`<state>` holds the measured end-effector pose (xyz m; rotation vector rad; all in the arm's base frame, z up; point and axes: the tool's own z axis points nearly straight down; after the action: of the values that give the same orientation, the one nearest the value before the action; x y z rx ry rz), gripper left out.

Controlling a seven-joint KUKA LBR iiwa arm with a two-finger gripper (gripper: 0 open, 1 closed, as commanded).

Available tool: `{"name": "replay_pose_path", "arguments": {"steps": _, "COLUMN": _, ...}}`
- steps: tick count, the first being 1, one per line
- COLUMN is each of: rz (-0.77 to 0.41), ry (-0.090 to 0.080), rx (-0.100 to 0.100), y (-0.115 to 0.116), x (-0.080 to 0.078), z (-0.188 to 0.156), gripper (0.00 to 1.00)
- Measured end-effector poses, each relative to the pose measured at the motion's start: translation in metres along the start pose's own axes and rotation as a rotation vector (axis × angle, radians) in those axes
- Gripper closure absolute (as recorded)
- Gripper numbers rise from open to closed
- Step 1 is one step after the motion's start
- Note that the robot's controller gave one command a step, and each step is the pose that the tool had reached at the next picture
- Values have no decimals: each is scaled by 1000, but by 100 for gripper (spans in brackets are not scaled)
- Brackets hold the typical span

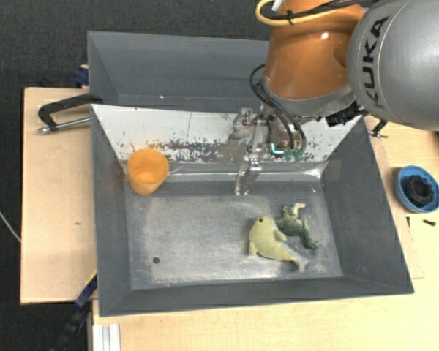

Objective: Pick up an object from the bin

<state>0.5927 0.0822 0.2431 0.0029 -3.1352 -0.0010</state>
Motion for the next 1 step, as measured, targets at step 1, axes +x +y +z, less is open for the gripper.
{"name": "replay_pose_path", "arguments": {"steps": 1, "rz": -238, "ry": -2, "rx": 2, "y": -58, "x": -3, "z": 70, "gripper": 0}}
